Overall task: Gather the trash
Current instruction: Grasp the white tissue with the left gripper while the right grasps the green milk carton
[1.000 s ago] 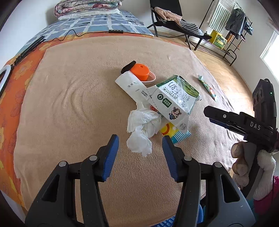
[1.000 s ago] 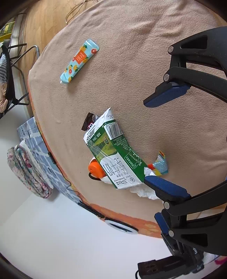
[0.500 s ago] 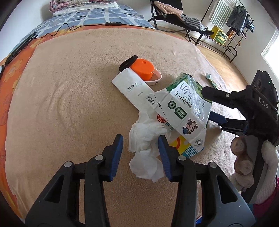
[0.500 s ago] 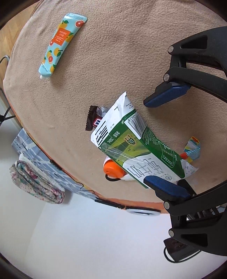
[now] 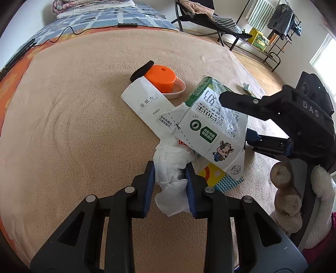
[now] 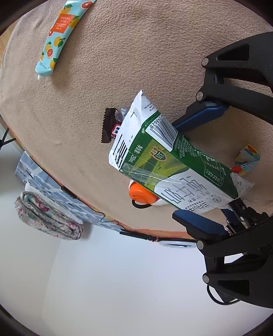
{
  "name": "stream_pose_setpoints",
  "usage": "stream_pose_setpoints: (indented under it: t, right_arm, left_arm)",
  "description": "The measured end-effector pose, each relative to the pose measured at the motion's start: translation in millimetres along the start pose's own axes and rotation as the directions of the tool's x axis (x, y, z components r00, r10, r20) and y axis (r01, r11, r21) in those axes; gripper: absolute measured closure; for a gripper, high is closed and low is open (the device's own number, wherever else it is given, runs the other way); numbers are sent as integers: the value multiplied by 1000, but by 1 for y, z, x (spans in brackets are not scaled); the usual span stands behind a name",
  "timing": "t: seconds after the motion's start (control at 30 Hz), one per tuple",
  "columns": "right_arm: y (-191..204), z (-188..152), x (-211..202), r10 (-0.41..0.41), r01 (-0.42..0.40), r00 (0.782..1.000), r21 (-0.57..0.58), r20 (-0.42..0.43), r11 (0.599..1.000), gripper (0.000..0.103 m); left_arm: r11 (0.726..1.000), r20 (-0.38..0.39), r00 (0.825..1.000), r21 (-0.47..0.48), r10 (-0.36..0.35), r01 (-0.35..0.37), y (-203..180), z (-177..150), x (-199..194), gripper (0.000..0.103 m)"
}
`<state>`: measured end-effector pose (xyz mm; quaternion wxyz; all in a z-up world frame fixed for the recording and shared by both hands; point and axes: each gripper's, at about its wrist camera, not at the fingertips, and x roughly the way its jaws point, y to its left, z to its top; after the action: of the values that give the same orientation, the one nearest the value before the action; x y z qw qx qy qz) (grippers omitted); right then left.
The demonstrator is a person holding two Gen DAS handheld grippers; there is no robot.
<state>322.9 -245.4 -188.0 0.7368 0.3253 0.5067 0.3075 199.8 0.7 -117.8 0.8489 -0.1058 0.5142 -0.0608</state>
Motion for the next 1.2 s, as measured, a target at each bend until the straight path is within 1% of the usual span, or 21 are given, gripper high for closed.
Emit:
stream_pose_setpoints:
  t: [0.13, 0.23, 0.37, 0.5, 0.87, 1.07, 1.2]
  right_arm:
    - [-3, -2, 4, 4, -4, 1000, 15, -18, 1000, 55]
    - [-6, 0, 5, 34, -33, 999, 43, -13, 998, 59]
    - [0, -2, -1, 50, -50, 999, 18, -5, 999, 65]
    - [11, -4, -13, 52, -51, 999, -23, 4, 998, 67]
    - [42, -7, -55, 47, -39, 998, -148, 50, 988, 69]
    - [60, -10, -78, 6, 10, 998, -243, 67, 970, 69]
    - [65, -16, -91, -20, 34, 998, -281, 53, 959, 69]
  left_arm:
    - [1000, 1, 1000, 6, 0, 0, -1, 0, 0, 76]
    - [1000, 4, 1000, 10, 2, -2, -1, 0, -1, 79]
    - [1000, 9, 1000, 15, 8, -9, -2, -4, -7, 82]
    - [1000, 15, 1000, 16, 19, -19, -1, -8, -14, 87]
    - [999, 48, 998, -22, 34, -33, 11, -17, -40, 89]
    - [999, 59, 998, -23, 29, -28, 13, -22, -53, 89]
    - [1000, 69, 997, -9, 23, -23, 9, -28, -65, 89]
